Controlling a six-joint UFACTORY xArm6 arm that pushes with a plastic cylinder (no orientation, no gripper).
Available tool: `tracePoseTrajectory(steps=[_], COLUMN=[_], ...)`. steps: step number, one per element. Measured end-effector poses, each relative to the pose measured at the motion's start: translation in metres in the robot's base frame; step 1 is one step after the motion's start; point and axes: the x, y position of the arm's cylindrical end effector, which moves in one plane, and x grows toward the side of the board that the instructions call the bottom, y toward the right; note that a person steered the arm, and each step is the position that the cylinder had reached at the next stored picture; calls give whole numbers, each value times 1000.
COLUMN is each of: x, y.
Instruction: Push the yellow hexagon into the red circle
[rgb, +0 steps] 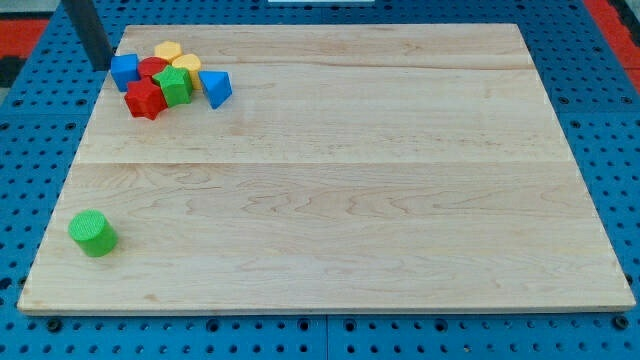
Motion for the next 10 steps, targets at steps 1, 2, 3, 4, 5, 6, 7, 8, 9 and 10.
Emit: tracePoseTrajectory(steps=[1, 2, 3, 4, 5, 6, 7, 8, 9, 10], x=[-2, -2, -28, -63, -62, -54, -45, -60, -67, -40], y=[19, 43, 32, 38, 103, 111, 111, 106, 95, 95])
